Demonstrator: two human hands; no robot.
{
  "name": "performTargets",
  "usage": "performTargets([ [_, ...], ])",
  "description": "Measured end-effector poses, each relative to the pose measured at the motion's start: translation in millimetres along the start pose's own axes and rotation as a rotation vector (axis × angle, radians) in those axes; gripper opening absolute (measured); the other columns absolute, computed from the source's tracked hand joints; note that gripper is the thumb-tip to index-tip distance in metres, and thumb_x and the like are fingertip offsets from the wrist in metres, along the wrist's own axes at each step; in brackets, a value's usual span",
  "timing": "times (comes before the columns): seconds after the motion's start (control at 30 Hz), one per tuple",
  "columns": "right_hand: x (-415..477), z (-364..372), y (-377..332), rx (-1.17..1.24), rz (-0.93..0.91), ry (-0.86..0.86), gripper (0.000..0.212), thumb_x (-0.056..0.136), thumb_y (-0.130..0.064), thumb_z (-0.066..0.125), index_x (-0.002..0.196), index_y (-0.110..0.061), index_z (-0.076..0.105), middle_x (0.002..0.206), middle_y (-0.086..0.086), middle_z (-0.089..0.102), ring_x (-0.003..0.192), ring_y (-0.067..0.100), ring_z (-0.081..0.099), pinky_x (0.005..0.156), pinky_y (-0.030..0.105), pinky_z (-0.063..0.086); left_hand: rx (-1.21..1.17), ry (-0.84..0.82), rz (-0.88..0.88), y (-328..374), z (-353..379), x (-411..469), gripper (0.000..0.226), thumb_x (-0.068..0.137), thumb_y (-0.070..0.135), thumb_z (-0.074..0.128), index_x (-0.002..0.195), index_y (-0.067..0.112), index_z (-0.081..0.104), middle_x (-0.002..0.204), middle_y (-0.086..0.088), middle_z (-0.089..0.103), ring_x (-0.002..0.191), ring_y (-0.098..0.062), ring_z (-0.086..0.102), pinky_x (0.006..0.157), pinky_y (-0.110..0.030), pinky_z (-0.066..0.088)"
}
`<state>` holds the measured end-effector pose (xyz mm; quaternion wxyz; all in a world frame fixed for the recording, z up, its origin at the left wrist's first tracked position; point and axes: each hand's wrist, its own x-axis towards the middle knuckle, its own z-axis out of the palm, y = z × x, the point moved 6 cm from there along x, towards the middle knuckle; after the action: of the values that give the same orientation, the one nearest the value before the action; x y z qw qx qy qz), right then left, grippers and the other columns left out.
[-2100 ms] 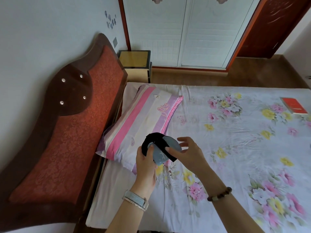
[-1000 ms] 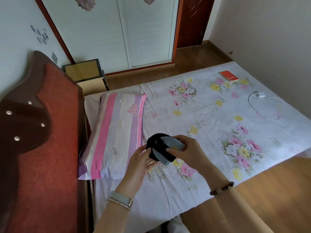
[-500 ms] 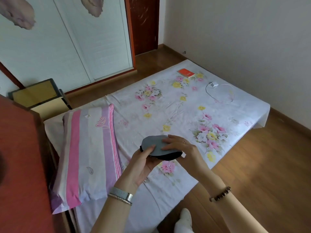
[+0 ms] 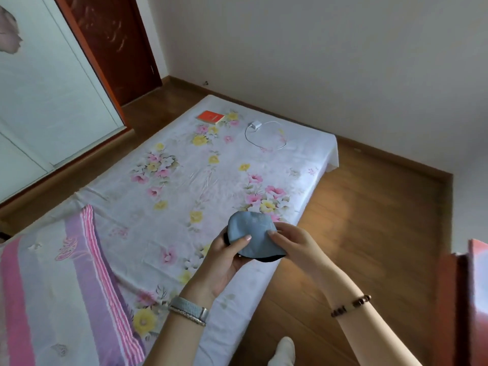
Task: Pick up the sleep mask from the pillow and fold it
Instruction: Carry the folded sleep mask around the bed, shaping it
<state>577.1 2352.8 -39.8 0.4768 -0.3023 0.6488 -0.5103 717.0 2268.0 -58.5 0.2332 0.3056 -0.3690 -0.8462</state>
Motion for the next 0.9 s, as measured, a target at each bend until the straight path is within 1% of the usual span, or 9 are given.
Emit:
performTargets([
  [0.1, 3, -51, -3, -0.055, -0.043, 0.098, 0.016, 0.095, -0.024, 0.063, 0.107, -0.02, 0.072, 0.094, -0.002, 0.08, 0.086, 0.014, 0.076, 0.07, 0.025, 0.06, 0.043, -0.016, -0.015, -15, 37, 32, 0.041, 0.091, 0.004, 0.064, 0.131, 0.009, 0.059, 0.125, -0.015, 0.069, 0.114, -0.031, 0.067, 0.082, -0.034, 0.058],
  [0.17, 3, -82, -5, -0.045, -0.054, 0.151, 0.014, 0.093, -0.023, 0.067, 0.104, -0.022, 0.075, 0.09, -0.004, 0.08, 0.082, 0.011, 0.076, 0.064, 0.019, 0.057, 0.063, -0.038, -0.024, -25, 62, 53, 0.041, 0.091, 0.005, 0.064, 0.13, 0.011, 0.059, 0.125, -0.014, 0.07, 0.114, -0.03, 0.067, 0.082, -0.034, 0.058],
  [0.27, 5, -129, -5, -0.041, -0.05, 0.242, 0.018, 0.089, -0.022, 0.072, 0.105, -0.017, 0.076, 0.093, 0.005, 0.08, 0.086, 0.02, 0.076, 0.072, 0.031, 0.061, 0.094, -0.062, -0.037, -40, 98, 81, 0.039, 0.091, 0.004, 0.064, 0.129, 0.011, 0.06, 0.123, -0.013, 0.071, 0.113, -0.029, 0.068, 0.082, -0.034, 0.058],
  [0.37, 4, -167, -3, 0.012, -0.052, 0.294, 0.021, 0.087, -0.019, 0.074, 0.107, -0.012, 0.075, 0.094, 0.007, 0.08, 0.084, 0.018, 0.076, 0.069, 0.026, 0.061, 0.109, -0.072, -0.061, -55, 126, 103, 0.036, 0.091, 0.003, 0.063, 0.126, 0.012, 0.062, 0.12, -0.012, 0.072, 0.112, -0.028, 0.069, 0.083, -0.035, 0.059],
  [0.43, 3, -193, -1, 0.067, -0.038, 0.334, 0.024, 0.087, -0.018, 0.074, 0.11, -0.01, 0.074, 0.096, 0.009, 0.079, 0.087, 0.02, 0.076, 0.071, 0.026, 0.06, 0.122, -0.094, -0.092, -65, 145, 117, 0.035, 0.09, 0.005, 0.064, 0.125, 0.009, 0.062, 0.119, -0.012, 0.073, 0.112, -0.028, 0.068, 0.086, -0.036, 0.059],
  [0.57, 5, -244, 3, 0.136, -0.018, 0.412, 0.025, 0.089, -0.017, 0.071, 0.113, -0.011, 0.073, 0.1, 0.014, 0.078, 0.098, 0.033, 0.073, 0.088, 0.047, 0.059, 0.152, -0.152, -0.171, -82, 181, 150, 0.034, 0.091, 0.008, 0.064, 0.125, 0.005, 0.061, 0.122, -0.017, 0.07, 0.114, -0.03, 0.067, 0.088, -0.038, 0.058],
  [0.63, 10, -266, 5, 0.158, -0.013, 0.44, 0.025, 0.09, -0.016, 0.07, 0.114, -0.011, 0.073, 0.102, 0.014, 0.078, 0.1, 0.034, 0.073, 0.092, 0.051, 0.057, 0.158, -0.159, -0.186, -87, 198, 170, 0.034, 0.092, 0.009, 0.063, 0.125, 0.003, 0.06, 0.124, -0.019, 0.069, 0.114, -0.031, 0.067, 0.086, -0.039, 0.059],
  [0.77, 28, -310, 6, 0.178, -0.006, 0.502, 0.025, 0.092, -0.016, 0.068, 0.116, -0.013, 0.072, 0.107, 0.015, 0.077, 0.105, 0.037, 0.07, 0.095, 0.056, 0.054, 0.131, -0.159, -0.195, -93, 234, 216, 0.033, 0.093, 0.024, 0.06, 0.122, 0.009, 0.064, 0.116, -0.011, 0.073, 0.106, -0.025, 0.071, 0.078, -0.037, 0.059],
  [0.9, 59, -358, 0, 0.181, -0.003, 0.55, 0.025, 0.093, -0.016, 0.066, 0.117, -0.012, 0.071, 0.109, 0.013, 0.076, 0.106, 0.032, 0.071, 0.097, 0.055, 0.053, 0.157, -0.201, -0.212, -95, 271, 271, 0.03, 0.098, 0.028, 0.054, 0.12, 0.01, 0.065, 0.11, -0.008, 0.075, 0.101, -0.023, 0.072, 0.078, -0.037, 0.06],
])
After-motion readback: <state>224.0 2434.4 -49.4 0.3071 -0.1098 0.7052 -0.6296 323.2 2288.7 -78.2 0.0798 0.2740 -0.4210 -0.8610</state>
